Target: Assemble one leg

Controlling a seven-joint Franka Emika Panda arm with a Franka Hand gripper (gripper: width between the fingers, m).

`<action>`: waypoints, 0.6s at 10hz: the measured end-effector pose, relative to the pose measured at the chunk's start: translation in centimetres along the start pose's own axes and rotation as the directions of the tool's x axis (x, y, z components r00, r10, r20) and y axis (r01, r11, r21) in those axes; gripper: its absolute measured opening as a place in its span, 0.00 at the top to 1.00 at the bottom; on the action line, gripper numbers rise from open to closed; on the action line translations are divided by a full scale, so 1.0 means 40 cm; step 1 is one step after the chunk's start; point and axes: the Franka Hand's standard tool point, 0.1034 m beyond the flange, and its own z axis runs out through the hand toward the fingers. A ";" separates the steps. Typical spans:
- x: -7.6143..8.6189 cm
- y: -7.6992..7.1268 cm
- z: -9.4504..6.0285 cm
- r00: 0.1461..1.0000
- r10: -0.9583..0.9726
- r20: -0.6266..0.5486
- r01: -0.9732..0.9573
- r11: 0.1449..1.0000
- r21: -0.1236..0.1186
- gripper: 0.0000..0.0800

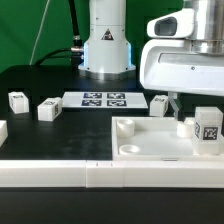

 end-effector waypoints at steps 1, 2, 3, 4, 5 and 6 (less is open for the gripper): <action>0.000 -0.001 -0.001 0.996 -0.087 -0.003 0.087 0.996 -0.007 0.19; 0.001 0.000 -0.002 0.986 -0.167 -0.005 0.167 0.986 -0.015 0.35; 0.001 0.001 -0.002 0.985 -0.173 -0.005 0.172 0.985 -0.016 0.35; 0.001 0.001 -0.002 0.985 -0.172 -0.005 0.172 0.985 -0.016 0.53; 0.001 0.001 -0.001 0.986 -0.168 -0.005 0.168 0.986 -0.016 0.64; 0.001 0.001 -0.001 0.989 -0.147 -0.005 0.147 0.989 -0.016 0.64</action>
Offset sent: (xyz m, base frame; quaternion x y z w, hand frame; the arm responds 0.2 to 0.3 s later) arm 0.0000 0.0000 0.0000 0.0000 0.0000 0.0000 1.0000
